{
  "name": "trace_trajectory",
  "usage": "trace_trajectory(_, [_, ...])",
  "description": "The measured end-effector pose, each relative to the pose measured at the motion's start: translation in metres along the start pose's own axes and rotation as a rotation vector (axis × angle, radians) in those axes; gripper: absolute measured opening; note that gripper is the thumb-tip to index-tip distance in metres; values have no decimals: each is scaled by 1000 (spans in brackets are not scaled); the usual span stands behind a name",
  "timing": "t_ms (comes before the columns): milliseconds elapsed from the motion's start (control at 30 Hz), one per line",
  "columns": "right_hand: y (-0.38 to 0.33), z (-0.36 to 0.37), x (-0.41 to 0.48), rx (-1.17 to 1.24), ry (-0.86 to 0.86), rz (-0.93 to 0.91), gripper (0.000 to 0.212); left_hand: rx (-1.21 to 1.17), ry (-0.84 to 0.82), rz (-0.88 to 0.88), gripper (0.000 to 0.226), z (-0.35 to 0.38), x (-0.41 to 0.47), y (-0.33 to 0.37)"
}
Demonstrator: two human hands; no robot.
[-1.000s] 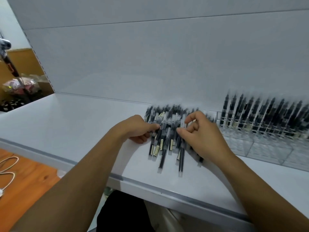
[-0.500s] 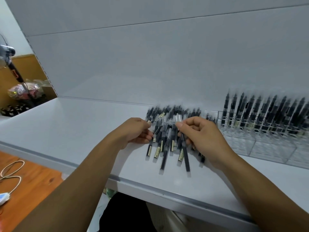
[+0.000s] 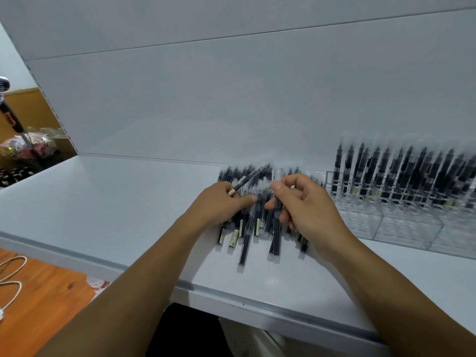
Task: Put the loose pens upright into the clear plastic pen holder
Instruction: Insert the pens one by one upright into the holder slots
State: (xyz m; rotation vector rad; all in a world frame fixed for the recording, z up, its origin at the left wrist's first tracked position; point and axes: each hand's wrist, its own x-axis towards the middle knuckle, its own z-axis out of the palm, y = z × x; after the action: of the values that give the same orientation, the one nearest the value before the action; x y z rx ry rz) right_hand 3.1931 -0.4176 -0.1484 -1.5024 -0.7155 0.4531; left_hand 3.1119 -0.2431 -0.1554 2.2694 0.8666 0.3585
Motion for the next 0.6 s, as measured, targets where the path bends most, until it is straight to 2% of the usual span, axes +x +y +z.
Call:
trace_trajectory(300, [0,0,1,-4,-2,-2,11,237,67,67,28,5,4,10])
trace_trajectory(400, [-2,-2,0,-6,-18,3,8,197,75,86,28,4,5,12])
trace_trajectory(600, [-22,-21,-2,15,9,-54,10,-52,126,212,30,-5,7,33])
